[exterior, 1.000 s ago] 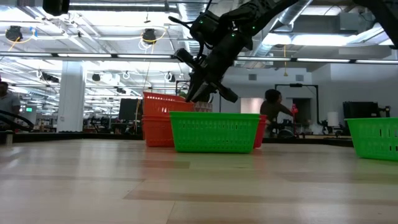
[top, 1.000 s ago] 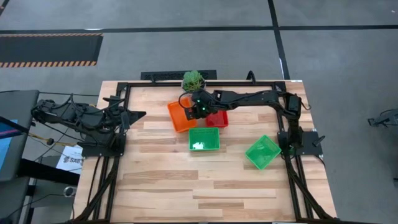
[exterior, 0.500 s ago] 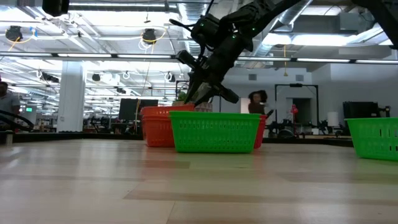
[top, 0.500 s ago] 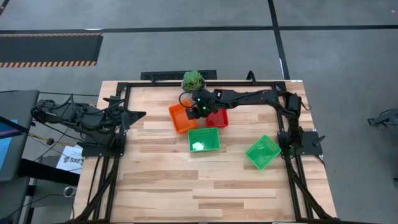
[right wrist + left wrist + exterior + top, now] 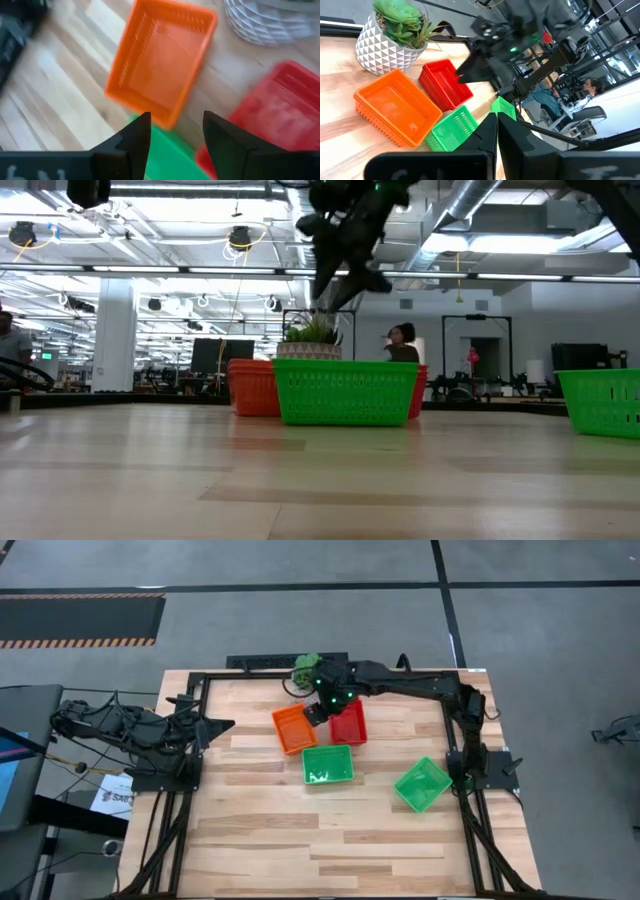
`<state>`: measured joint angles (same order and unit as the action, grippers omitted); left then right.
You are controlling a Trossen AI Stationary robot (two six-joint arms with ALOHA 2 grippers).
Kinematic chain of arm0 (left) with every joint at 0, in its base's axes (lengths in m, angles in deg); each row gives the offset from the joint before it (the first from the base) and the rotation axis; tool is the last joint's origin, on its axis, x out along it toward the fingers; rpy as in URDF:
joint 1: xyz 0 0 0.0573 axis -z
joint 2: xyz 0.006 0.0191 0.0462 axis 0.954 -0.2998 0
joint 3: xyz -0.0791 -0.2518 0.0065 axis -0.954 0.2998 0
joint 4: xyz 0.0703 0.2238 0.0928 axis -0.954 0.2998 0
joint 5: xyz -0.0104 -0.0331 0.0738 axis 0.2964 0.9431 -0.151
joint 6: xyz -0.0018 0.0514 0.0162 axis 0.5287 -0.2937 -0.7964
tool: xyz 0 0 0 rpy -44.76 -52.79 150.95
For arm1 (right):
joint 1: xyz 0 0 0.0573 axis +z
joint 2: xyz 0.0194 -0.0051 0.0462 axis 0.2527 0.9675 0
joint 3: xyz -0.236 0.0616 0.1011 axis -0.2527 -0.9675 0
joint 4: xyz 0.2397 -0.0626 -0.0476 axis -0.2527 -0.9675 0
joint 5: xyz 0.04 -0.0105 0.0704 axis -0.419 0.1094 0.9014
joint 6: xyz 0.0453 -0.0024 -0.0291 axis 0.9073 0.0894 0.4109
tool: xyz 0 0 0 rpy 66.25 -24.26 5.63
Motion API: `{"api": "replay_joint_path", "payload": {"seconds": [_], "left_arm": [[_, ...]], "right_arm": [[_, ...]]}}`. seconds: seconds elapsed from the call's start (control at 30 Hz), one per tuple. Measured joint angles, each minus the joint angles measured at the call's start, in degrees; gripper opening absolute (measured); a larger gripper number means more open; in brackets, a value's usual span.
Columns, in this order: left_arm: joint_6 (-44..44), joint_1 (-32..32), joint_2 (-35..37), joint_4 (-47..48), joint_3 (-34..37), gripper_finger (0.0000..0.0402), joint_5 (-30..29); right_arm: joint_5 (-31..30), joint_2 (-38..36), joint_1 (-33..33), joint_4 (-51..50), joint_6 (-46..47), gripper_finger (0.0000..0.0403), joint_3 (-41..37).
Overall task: Stack baskets by color
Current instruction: Stack the right green bin on the left green bins
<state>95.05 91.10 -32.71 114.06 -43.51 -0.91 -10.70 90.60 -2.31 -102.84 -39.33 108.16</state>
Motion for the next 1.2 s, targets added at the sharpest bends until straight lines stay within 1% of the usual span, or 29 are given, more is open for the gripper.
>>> {"api": "replay_joint_path", "payload": {"seconds": [0.13,0.2,0.27,0.33,0.43,0.5,0.63,0.8,0.9,0.97,1.07,1.13,1.2], "left_arm": [[0.0,0.0,0.01,0.03,0.02,0.0,0.15],[-0.02,0.0,0.0,0.08,0.02,0.0,0.85],[0.0,0.02,0.0,0.22,0.02,0.0,1.06],[-0.01,0.02,0.01,0.84,0.02,0.0,1.33],[0.0,0.02,0.0,1.2,0.02,0.0,1.44],[0.04,0.0,0.02,1.19,0.02,0.0,1.44],[0.11,0.01,0.02,1.21,0.02,0.0,1.42],[0.26,0.02,0.02,1.21,0.02,0.0,1.36],[0.14,0.02,0.0,1.21,0.02,0.0,1.05],[0.04,0.02,0.0,1.28,0.02,0.0,0.7],[0.06,0.02,0.01,1.86,0.02,0.0,0.38],[0.19,0.02,0.0,2.54,0.02,0.0,0.37],[0.22,0.02,0.0,2.72,0.02,0.0,0.37]], "right_arm": [[-0.5,-0.15,1.08,-13.82,-5.38,0.0202,7.46],[-2.74,-1.46,2.52,-20.53,-6.95,0.02,9.45],[-6.14,-3.56,4.47,-25.22,-7.11,0.0197,9.78],[-9.75,-5.81,6.94,-30.51,-5.64,0.0194,9.72],[-14.86,-9.38,11.36,-37.32,-0.88,0.019,9.71],[-18.29,-11.74,15.05,-37.29,3.28,0.0189,8.78],[-20.34,-17.51,22.27,-37.56,14.08,0.0187,3.23],[-21.02,-25.24,31.32,-37.3,30.49,0.0189,-10.34],[-19.36,-29.4,37.14,-36.9,40.57,0.0189,-19.69],[-18.01,-31.75,40.88,-34.7,46.74,0.019,-25.55],[-15.55,-34.19,45.74,-29.64,53.42,0.0194,-33.35],[-14.92,-34.79,48.39,-24.26,56.01,0.0196,-37.59],[-14.85,-34.85,50.36,-18.63,56.55,0.0199,-40.87]]}}
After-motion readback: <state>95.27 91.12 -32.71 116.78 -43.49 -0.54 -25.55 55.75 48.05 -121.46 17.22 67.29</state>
